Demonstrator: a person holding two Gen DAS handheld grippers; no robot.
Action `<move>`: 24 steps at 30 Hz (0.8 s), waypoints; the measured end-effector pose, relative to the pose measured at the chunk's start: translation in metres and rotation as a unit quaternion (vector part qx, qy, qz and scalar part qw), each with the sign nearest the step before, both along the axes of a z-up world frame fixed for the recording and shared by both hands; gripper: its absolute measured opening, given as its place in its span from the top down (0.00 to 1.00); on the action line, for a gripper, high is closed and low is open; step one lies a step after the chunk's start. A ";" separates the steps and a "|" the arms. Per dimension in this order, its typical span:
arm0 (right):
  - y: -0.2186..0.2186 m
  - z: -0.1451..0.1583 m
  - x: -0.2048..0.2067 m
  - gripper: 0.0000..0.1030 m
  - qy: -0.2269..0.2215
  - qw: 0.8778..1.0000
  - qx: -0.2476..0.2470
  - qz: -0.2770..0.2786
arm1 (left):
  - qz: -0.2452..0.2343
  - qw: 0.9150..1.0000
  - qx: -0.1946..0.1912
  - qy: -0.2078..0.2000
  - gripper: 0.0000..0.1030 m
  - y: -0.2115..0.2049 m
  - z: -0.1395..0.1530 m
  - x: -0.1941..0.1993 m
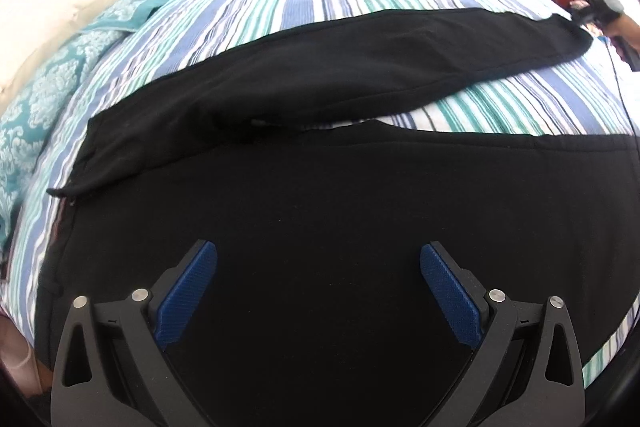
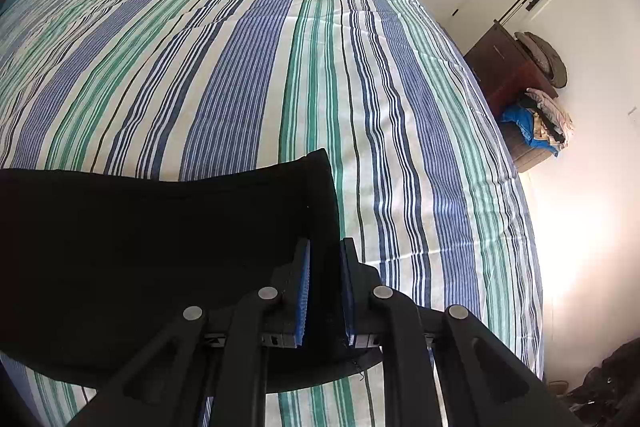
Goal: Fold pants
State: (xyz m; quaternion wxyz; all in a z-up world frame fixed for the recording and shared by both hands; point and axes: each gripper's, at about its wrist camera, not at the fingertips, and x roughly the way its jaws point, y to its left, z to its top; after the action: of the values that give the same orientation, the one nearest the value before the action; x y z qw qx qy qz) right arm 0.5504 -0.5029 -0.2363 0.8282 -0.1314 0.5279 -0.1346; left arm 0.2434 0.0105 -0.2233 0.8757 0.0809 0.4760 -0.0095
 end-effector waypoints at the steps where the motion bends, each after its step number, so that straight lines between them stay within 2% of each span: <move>1: 0.002 -0.004 0.003 0.83 0.010 1.000 0.001 -0.011 | -0.005 1.000 0.008 -0.004 0.01 -0.002 0.000 -0.001; 2: 0.003 -0.008 -0.001 0.82 0.011 1.000 0.002 -0.024 | -0.008 1.000 0.014 -0.008 0.01 -0.005 0.001 -0.002; 3: 0.003 -0.008 -0.005 0.70 0.004 0.999 0.004 -0.040 | -0.011 1.000 0.018 -0.009 0.01 -0.006 0.001 -0.003; 4: 0.001 -0.008 -0.016 0.46 -0.012 0.998 0.008 -0.053 | -0.013 1.000 0.017 -0.010 0.01 -0.006 0.002 -0.004; 6: 0.008 0.008 -0.038 0.19 -0.056 0.996 0.009 -0.071 | -0.016 1.000 0.007 -0.008 0.01 -0.005 0.005 -0.004; 10: 0.035 0.053 -0.105 0.15 -0.135 0.987 0.047 -0.074 | -0.013 1.000 -0.009 -0.015 0.01 -0.002 0.013 -0.011; 14: 0.092 0.090 -0.200 0.05 -0.178 0.977 0.111 -0.035 | -0.006 1.000 -0.018 -0.022 0.01 0.003 0.018 -0.013; 18: 0.171 0.103 -0.305 0.00 -0.183 0.971 0.149 0.030 | -0.003 0.999 -0.017 -0.034 0.01 0.007 0.024 -0.024; 21: 0.226 0.089 -0.371 0.00 -0.155 0.970 0.179 0.063 | -0.007 0.999 -0.011 -0.030 0.01 0.009 0.027 -0.037; 24: 0.271 0.070 -0.418 0.00 -0.127 0.969 0.196 0.084 | -0.015 0.999 -0.017 -0.034 0.01 0.015 0.037 -0.055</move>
State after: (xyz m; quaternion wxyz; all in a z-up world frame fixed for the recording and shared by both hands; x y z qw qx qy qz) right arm 0.1325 -0.2324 -0.1665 0.9064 0.0080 0.4216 0.0263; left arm 0.1882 0.0253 -0.1865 0.8925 0.0730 0.4441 -0.0281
